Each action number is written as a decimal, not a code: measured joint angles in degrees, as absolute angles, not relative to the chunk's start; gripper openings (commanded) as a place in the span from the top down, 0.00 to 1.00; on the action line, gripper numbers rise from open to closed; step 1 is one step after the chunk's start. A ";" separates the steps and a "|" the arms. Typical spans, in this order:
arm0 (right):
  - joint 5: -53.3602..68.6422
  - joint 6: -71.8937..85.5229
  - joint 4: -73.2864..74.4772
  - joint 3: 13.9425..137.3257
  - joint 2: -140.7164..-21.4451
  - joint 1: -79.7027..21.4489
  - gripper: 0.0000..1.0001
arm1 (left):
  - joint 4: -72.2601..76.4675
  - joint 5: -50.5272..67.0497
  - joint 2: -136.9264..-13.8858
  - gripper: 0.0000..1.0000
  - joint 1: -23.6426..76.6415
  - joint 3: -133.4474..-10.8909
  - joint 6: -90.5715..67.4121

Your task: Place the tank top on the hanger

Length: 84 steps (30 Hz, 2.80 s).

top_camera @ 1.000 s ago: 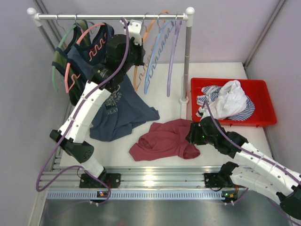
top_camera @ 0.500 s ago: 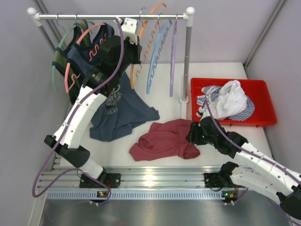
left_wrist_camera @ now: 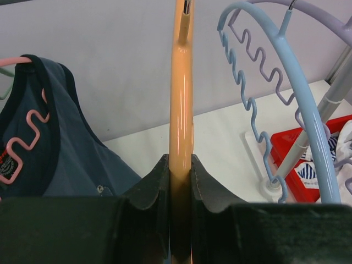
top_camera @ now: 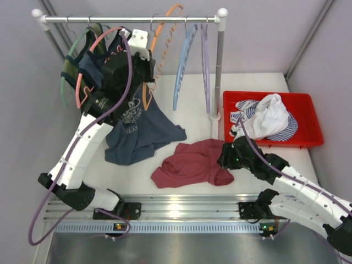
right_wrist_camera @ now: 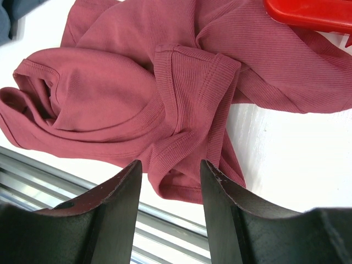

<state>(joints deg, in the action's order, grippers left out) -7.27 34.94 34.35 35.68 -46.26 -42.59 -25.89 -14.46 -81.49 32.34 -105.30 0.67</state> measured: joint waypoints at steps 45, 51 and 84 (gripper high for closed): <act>-13.67 36.18 26.79 40.91 -71.42 -47.79 0.60 | -47.03 17.91 -44.47 1.00 32.34 -61.21 -8.19; -14.96 36.71 25.21 40.29 -71.96 -47.79 0.75 | -48.18 21.41 -44.64 1.00 32.34 -61.21 -6.90; -10.39 34.02 32.34 39.55 -54.85 -41.82 1.00 | -54.89 20.69 -49.76 1.00 42.00 -62.59 -1.54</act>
